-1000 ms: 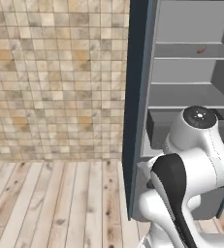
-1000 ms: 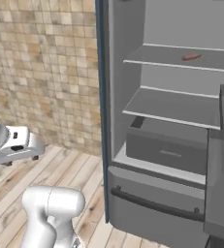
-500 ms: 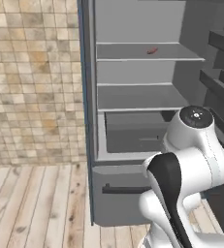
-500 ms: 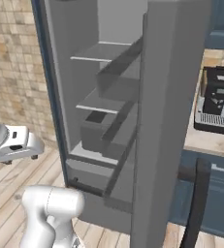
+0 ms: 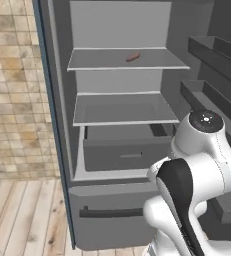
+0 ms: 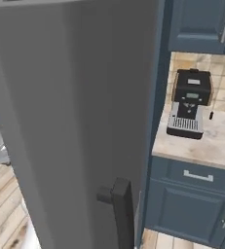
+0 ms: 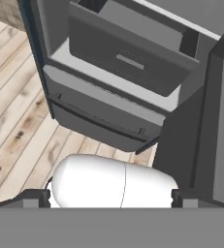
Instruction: Retrieve the sausage and cheese from the fridge and place them on the cutting board on the counter.
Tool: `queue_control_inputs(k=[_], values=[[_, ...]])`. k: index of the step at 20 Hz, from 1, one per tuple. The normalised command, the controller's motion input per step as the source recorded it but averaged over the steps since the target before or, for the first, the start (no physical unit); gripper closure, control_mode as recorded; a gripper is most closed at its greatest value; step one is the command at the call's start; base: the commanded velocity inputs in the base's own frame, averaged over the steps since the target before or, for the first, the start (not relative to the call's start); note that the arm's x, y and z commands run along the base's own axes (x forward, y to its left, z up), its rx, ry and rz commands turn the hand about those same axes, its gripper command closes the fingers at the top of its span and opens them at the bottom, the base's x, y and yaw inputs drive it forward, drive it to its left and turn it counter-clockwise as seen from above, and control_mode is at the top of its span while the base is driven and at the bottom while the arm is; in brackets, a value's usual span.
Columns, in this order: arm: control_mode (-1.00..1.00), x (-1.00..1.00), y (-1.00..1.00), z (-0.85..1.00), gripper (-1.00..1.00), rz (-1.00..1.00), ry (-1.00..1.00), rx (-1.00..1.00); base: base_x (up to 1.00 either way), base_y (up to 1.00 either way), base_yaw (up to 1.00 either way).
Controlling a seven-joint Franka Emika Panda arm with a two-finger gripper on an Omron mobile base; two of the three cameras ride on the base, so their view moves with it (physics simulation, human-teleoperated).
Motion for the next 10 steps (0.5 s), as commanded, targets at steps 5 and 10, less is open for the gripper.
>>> queue_control_inputs(k=[5,10], values=[[1.0,0.0,0.0,0.0,-1.0,0.0,0.0,0.0,0.6,0.0,-0.11],[1.0,0.0,0.0,0.0,-1.0,0.0,0.0,0.0,0.44,0.03,-0.16]])
